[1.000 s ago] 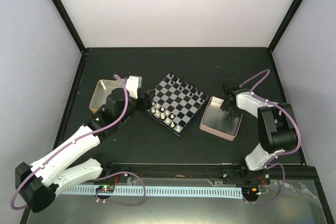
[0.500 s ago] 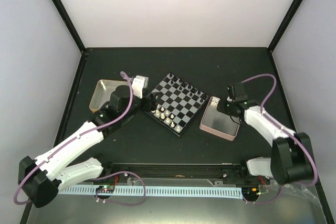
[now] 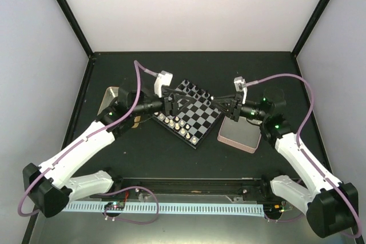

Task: Set up the chess pieces on the board
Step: Place the chess piece on the chessboard.

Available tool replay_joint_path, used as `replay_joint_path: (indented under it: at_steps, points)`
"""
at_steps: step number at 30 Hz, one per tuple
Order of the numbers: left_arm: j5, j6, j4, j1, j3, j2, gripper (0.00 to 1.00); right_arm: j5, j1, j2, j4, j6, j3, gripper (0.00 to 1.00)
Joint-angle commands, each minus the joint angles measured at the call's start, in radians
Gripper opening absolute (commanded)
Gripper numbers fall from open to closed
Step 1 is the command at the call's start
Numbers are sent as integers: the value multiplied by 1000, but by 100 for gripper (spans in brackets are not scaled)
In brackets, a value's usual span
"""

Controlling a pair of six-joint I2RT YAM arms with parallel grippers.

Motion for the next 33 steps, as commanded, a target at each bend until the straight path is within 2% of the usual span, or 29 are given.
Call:
replay_joint_path:
  at_steps: [1, 7, 10, 12, 18, 25, 33]
  points:
    - [300, -141, 99, 6, 56, 43, 75, -228, 28, -32, 115, -4, 44, 17]
    - [449, -324, 193, 3, 80, 104, 73, -309, 88, -53, 109, -57, 62, 17]
    - [506, -356, 195, -7, 95, 131, 70, -309, 110, -46, 3, -154, 102, 17]
    - [528, -360, 180, -12, 103, 148, 65, -312, 121, -35, -48, -195, 126, 17]
    - [557, -352, 143, -28, 120, 177, 43, -304, 138, 3, -126, -253, 165, 17]
    - [568, -330, 105, -35, 120, 183, 40, -271, 148, 48, -234, -331, 210, 17]
    - [569, -305, 57, -39, 124, 219, 20, -242, 153, 82, -290, -372, 238, 17]
